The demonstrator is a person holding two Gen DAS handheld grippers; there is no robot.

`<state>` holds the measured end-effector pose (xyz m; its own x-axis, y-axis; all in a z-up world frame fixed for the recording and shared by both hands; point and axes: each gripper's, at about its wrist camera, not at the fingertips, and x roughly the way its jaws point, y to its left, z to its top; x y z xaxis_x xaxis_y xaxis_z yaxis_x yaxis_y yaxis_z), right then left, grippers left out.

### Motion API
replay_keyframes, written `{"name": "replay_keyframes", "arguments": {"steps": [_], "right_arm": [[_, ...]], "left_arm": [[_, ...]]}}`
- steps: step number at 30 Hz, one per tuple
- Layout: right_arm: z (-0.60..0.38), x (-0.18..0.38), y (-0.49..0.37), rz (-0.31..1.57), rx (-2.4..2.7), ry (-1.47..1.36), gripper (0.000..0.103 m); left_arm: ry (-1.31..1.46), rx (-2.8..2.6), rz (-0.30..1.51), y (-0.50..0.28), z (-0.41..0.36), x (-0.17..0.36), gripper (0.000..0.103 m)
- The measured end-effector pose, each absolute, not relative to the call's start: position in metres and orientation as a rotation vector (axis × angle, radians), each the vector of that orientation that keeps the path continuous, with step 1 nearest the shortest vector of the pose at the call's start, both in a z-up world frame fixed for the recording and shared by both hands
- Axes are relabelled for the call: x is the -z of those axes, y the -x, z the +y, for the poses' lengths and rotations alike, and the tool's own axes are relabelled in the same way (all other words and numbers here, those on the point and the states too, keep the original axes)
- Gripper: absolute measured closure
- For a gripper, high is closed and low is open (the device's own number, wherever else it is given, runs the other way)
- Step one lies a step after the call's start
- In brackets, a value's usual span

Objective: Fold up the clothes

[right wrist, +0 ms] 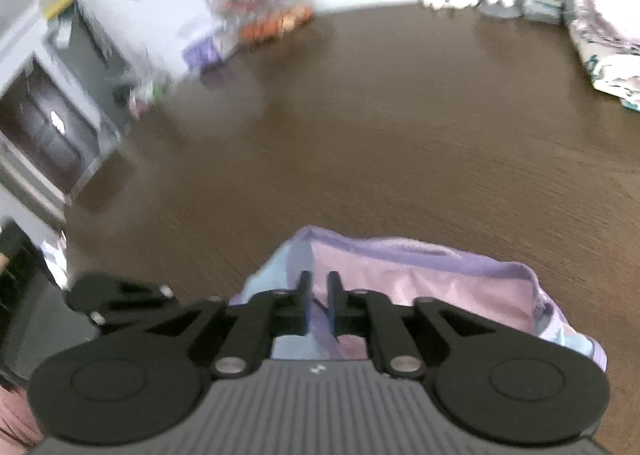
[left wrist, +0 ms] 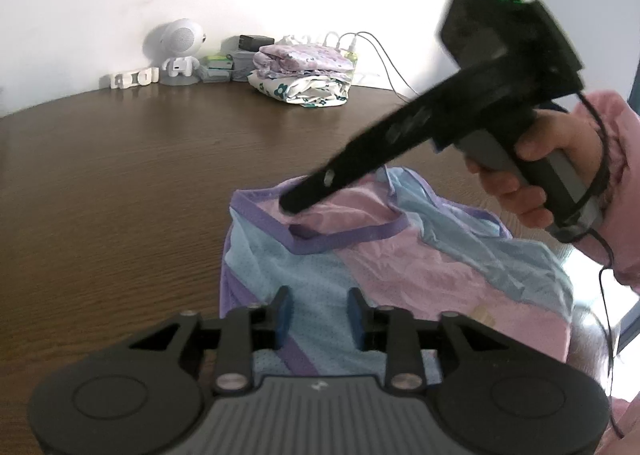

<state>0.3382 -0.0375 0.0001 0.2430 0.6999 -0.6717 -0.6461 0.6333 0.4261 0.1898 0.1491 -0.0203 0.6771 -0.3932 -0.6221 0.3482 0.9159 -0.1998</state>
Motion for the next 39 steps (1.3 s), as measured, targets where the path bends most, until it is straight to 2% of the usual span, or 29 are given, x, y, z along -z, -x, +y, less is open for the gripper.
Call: {"name": "replay_keyframes", "arguments": {"steps": [1,3,4,5,6,10,22,31,33,39], "right_arm": [[-0.045,-0.009,-0.332,0.911,-0.918,-0.073,0.059],[-0.062,-0.031,-0.309,0.805,-0.906,-0.042,0.036],[-0.07,-0.039,-0.296,0.761,-0.898,-0.018,0.029],[-0.078,-0.046,-0.283,0.719,-0.889,0.007,0.014],[-0.088,-0.052,-0.268,0.675,-0.877,0.034,0.0],[-0.131,-0.055,-0.213,0.562,-0.806,0.142,0.0],[-0.202,0.006,-0.086,0.447,-0.631,0.598,0.001],[-0.204,0.034,-0.075,0.4,-0.577,0.855,0.001],[-0.2,0.039,-0.071,0.372,-0.589,0.918,0.001],[-0.186,0.052,-0.055,0.237,-0.631,1.2,0.003]], "left_arm": [[0.08,0.411,0.684,-0.184,0.151,0.014,0.047],[0.102,0.404,0.614,-0.169,0.157,-0.002,0.023],[0.106,0.391,0.585,-0.16,0.159,-0.009,0.016],[0.106,0.373,0.557,-0.15,0.16,-0.015,0.006],[0.107,0.355,0.529,-0.14,0.162,-0.021,0.001],[0.057,0.323,0.526,-0.103,0.155,-0.025,0.0],[-0.288,0.251,0.643,-0.024,0.11,0.008,0.001],[-0.506,0.194,0.684,-0.016,0.086,0.021,0.014],[-0.578,0.181,0.679,-0.015,0.08,0.025,0.02],[-0.852,0.226,0.643,-0.01,0.06,0.031,0.027]]}}
